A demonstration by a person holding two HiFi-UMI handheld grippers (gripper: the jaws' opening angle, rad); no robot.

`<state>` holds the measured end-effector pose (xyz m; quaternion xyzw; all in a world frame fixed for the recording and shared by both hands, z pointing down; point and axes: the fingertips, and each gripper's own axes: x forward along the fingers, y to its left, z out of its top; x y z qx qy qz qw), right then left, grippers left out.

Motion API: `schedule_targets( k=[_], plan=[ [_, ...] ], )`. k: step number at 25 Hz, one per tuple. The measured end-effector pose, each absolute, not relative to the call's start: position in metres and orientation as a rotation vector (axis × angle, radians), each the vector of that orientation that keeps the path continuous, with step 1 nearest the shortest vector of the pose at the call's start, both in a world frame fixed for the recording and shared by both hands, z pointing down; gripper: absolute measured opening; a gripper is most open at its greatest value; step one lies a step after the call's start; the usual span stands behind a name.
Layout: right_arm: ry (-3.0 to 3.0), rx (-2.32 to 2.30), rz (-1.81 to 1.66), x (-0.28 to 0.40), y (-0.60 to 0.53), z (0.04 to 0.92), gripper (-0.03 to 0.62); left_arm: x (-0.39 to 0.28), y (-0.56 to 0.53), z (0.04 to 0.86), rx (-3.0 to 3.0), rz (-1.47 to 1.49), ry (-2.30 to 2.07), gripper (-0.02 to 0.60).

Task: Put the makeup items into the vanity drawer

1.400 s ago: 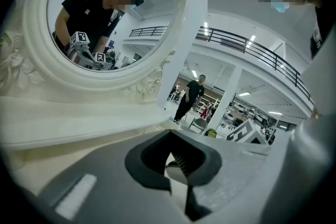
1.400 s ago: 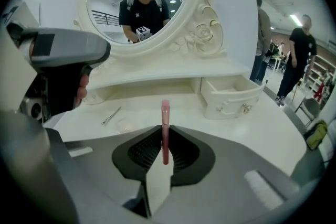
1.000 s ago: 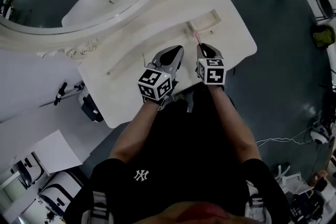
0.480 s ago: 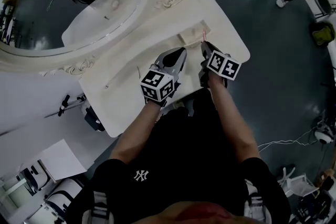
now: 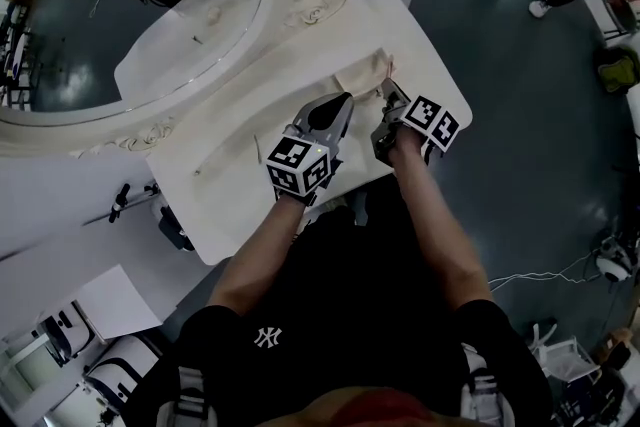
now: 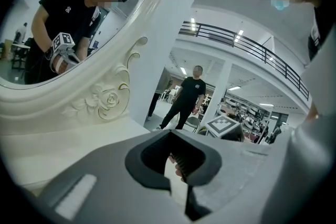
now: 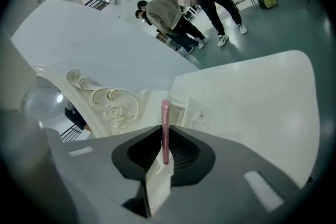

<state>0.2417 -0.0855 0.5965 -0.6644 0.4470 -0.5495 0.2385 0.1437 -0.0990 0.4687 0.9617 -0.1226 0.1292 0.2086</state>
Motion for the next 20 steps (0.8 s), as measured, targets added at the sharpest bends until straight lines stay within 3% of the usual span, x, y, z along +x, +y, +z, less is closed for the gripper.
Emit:
schedule_targets(
  k=[12,15,20],
  plan=[
    [1.100,-1.682,-1.559,0.236,-0.108,0.609,0.063,0.137,-0.115,0.471,2.657,0.354,-0.414,0.000],
    [1.096,-1.662,-1.569,0.234,-0.115,0.611,0.097,0.133,-0.118,0.472,2.650,0.350,-0.434,0.000],
    [1.124,-1.667,-1.559,0.230,-0.121,0.608,0.100,0.126,-0.123,0.471,2.651,0.332,-0.452,0.000]
  ],
)
